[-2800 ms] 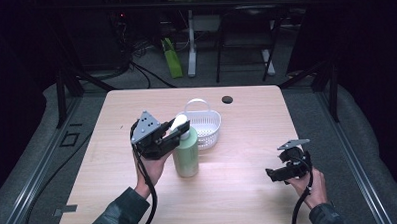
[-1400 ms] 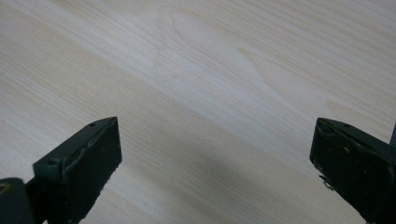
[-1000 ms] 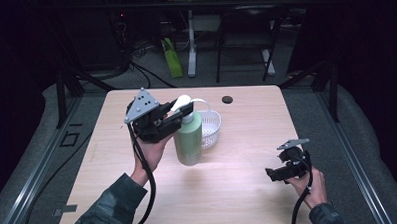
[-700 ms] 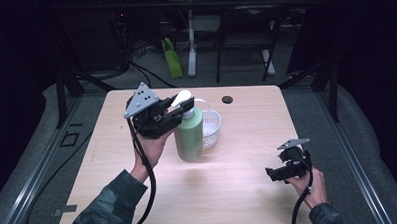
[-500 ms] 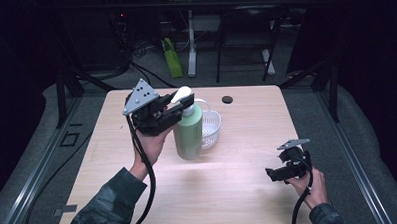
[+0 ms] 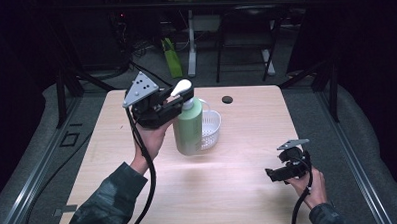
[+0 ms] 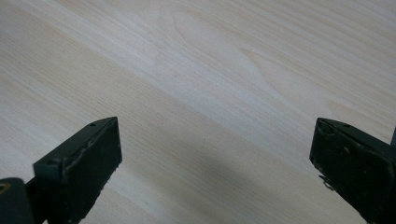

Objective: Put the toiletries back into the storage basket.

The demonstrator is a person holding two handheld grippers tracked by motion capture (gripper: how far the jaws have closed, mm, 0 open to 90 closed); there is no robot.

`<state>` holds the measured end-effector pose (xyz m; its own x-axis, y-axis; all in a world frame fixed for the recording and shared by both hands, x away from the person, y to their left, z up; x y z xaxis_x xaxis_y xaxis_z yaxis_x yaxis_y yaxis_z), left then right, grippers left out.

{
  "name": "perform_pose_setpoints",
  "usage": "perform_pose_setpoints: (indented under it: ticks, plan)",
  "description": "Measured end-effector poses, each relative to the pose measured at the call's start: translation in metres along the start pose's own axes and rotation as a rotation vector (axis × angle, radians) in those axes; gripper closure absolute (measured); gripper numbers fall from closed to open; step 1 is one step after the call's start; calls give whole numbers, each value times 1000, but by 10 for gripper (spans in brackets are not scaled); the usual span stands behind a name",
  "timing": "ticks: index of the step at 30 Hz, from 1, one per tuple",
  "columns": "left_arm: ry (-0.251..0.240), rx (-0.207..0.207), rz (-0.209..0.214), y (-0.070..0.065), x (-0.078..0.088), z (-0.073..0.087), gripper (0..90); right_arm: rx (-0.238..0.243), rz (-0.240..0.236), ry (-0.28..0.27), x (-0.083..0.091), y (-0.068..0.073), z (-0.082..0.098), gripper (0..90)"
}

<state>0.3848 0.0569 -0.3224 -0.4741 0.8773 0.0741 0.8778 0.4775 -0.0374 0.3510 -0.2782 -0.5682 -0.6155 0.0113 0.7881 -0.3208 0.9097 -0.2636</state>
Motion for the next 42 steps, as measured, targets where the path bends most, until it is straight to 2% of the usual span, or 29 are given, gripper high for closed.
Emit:
perform_pose_setpoints:
  ticks: [11, 24, 30, 42]
  plan:
    - [-18, -18, -12, 6, -1, -19, 675, -2, 3, -1, 0, -1, 0, 17]
    - [-19, -41, -17, 12, -10, -37, 675, 2, 3, -3, 0, -1, 0, 17]
    - [-16, -58, -31, 16, -15, -40, 675, -2, 2, -2, 0, -1, 0, 17]
    - [-14, -56, -44, 27, -27, -46, 675, -5, 3, -1, 1, -2, 1, 18]
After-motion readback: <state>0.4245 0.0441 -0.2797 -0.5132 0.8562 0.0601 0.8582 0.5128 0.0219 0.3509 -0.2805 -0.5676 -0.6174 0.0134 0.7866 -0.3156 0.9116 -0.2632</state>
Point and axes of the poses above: each handheld gripper's, and its own axes: x roughly backward along the jaws, z roughly out of its underside, y roughly to its left, the point moved 6 cm from there along -x, roughly forward along the jaws, and after that the axes turned 14 degrees about z, right-handed, at the moved point
